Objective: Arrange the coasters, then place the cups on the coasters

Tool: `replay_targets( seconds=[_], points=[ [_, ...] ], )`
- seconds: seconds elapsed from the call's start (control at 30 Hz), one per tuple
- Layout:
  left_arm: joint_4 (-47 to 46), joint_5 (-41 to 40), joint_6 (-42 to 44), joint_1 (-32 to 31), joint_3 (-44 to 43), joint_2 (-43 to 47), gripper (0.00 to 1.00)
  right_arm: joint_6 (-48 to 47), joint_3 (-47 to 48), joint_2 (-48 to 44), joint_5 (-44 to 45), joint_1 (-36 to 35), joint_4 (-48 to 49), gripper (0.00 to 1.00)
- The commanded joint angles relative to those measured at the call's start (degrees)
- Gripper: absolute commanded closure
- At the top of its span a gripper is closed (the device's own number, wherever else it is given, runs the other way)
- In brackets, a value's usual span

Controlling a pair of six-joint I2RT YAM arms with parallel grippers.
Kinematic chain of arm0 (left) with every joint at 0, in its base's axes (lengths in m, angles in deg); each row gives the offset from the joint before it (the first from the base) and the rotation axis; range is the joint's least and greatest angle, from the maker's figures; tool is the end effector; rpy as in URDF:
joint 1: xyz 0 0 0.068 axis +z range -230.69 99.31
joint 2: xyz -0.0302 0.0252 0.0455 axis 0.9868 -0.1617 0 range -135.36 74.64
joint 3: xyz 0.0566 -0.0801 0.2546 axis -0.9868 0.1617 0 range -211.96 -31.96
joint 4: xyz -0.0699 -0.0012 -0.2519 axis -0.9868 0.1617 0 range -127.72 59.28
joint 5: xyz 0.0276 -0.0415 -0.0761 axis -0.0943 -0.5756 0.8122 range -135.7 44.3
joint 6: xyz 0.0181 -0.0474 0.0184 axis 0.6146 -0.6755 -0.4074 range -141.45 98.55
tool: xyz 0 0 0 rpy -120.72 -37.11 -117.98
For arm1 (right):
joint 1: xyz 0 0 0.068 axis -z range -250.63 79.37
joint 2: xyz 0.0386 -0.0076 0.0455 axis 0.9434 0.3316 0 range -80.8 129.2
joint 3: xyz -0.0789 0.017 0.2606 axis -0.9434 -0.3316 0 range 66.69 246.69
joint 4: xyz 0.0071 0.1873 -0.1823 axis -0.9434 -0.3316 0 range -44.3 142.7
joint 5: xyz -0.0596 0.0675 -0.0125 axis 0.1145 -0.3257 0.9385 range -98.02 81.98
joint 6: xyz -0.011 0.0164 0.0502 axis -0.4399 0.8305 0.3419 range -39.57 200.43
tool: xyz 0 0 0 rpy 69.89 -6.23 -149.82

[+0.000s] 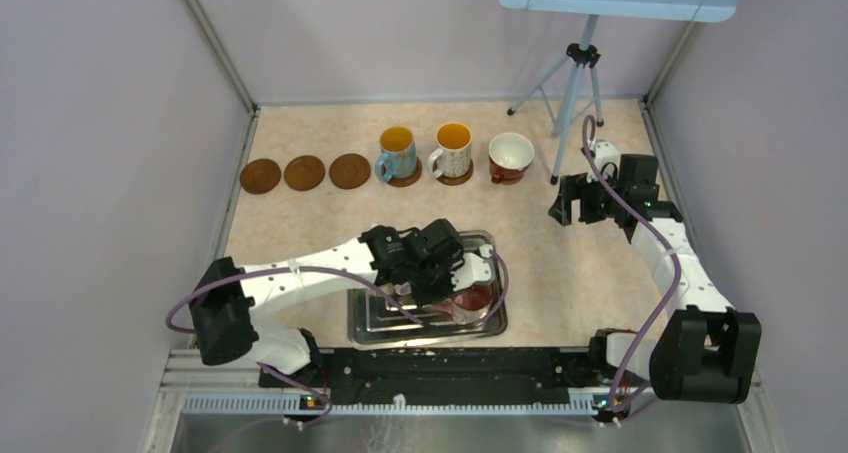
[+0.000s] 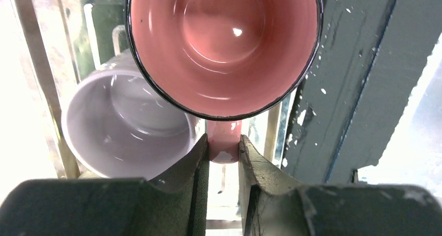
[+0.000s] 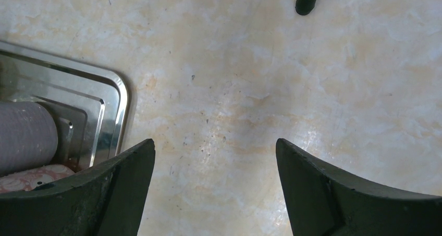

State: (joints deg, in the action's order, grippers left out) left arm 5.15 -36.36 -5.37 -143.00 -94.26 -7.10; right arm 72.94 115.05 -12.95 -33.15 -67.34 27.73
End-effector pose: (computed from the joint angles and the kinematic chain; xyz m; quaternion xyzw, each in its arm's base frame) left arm 0.1267 -0.2540 0.2531 0.6266 0.7377 -0.1664 0.1883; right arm 0.2477 0.0010 0.2585 -0.1170 0.8963 0.1641 0.3949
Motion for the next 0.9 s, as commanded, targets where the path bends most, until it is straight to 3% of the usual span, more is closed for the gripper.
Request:
replay_targets(
  seconds=[0.0,0.13,0.43,0.87],
  points=[
    [2.86,3.95,3.25,-0.35,-0.24,3.5,1.0,-0.69,0.32,-0.89,-0.96,0.49,1.55,0.16],
    [3.9,5.85,2.41,-0.5,0.22,0.84,1.0,-0.69,0.33,-1.09,-0.85,0.49,1.34,0.16],
    [1.78,9.65,0.42,-2.37,0.01,-1.75,0.66,-0.86,0.16,-1.39,-0.55,0.49,1.24,0.16],
    [-4.64,5.88,-2.92,-3.79,3.13,-3.94,0.6,-0.86,0.07,-1.32,-0.45,0.49,1.4,0.16]
  ],
)
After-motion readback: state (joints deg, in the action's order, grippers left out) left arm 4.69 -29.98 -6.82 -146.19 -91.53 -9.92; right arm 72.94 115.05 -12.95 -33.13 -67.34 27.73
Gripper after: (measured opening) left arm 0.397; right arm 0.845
